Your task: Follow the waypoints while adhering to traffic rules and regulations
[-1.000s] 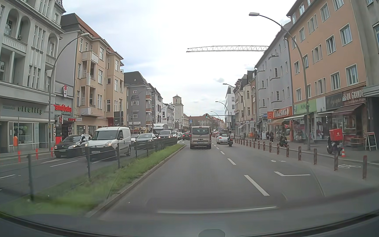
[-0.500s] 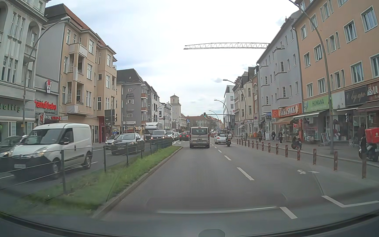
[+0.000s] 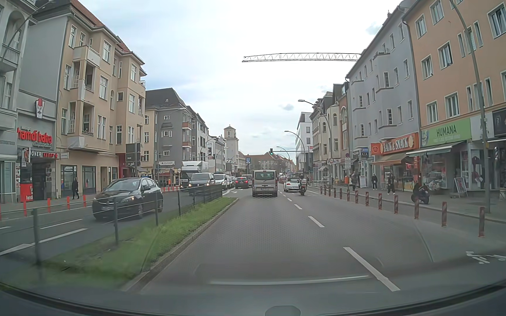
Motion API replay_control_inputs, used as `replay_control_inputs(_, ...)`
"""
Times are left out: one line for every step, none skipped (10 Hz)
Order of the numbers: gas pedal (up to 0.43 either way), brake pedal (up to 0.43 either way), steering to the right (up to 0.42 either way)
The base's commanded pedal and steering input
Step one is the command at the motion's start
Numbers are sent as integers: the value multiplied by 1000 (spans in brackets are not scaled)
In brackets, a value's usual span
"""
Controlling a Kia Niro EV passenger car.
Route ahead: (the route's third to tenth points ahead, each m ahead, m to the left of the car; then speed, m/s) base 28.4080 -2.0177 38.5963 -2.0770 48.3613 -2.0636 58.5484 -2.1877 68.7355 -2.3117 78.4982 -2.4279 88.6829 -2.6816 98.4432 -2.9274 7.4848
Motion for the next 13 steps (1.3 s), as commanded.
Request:
replay_control_inputs(0,0,9)
replay_control_inputs(0,0,9)
replay_control_inputs(0,0,9)
replay_control_inputs(0,0,9)
replay_control_inputs(0,0,9)
replay_control_inputs(0,0,8)
replay_control_inputs(0,0,8)
replay_control_inputs(0,0,6)
replay_control_inputs(0,0,5)
replay_control_inputs(0,0,3)
replay_control_inputs(0,0,3)
replay_control_inputs(0,0,2)
replay_control_inputs(0,0,2)
